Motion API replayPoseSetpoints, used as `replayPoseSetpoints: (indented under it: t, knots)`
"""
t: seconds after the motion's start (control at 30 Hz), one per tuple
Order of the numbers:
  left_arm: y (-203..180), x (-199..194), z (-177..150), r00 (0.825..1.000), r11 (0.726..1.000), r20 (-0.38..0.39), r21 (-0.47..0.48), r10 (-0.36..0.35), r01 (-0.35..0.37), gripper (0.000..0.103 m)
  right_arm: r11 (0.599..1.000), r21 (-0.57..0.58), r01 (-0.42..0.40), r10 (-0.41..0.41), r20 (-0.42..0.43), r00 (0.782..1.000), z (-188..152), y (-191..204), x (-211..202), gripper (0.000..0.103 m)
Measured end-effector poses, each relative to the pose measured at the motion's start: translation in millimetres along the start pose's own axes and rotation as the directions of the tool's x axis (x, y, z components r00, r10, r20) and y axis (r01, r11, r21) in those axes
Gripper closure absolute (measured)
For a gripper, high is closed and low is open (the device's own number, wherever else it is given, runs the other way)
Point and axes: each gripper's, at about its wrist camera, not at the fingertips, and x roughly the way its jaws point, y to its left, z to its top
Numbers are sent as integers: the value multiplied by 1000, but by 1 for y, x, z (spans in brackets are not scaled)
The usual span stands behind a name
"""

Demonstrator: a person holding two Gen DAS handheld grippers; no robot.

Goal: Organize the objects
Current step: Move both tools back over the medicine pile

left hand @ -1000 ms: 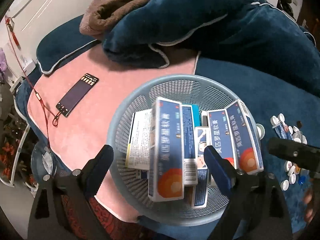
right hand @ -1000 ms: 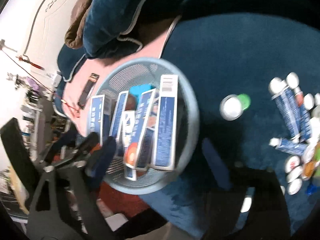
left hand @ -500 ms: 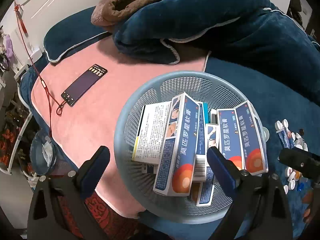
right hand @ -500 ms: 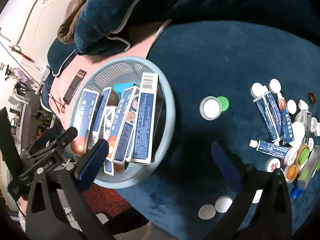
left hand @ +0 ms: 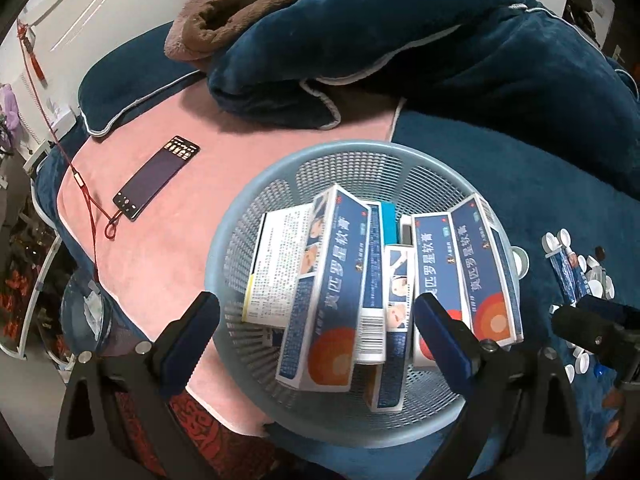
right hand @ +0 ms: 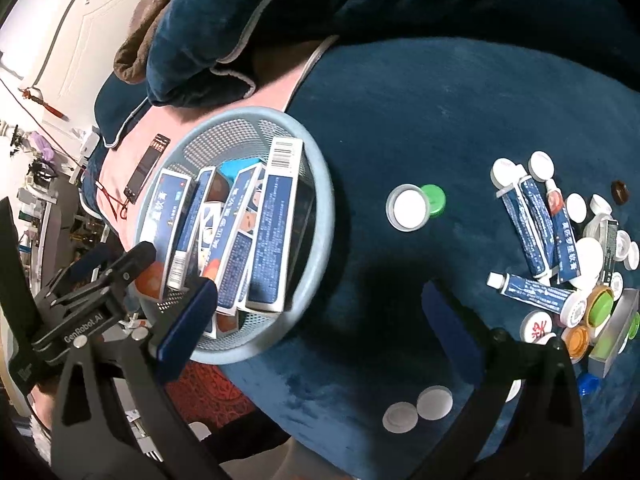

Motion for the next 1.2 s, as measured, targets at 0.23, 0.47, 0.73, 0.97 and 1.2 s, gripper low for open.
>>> replayPoseSetpoints:
  t: [0.23,0.47,0.73,0.97,1.2]
  knots:
    - [-21,-4,-1,999,999,3,38,-36,36,5,1000,11,16,-16,2,1000,-8,-15,-9,0]
    - [-59,-6,-5,997,991,-5,102,-82,82,5,997,62,34,-35,15,999,-19,-45,-23,0]
    - [-122,-15,-20,982,956,-31,226,-187,189,5,987,134,85,-92,41,995,-40,-89,-50,0]
    - [-180,-20,-44,948,887,-112,334,-297,318,5,971,215,103,-118,56,991,-63,-127,-66,0]
    - [-222,-14,-83,911,797,-218,442,-350,412,5,944,315,97,-129,82,988,-85,-158,-80,0]
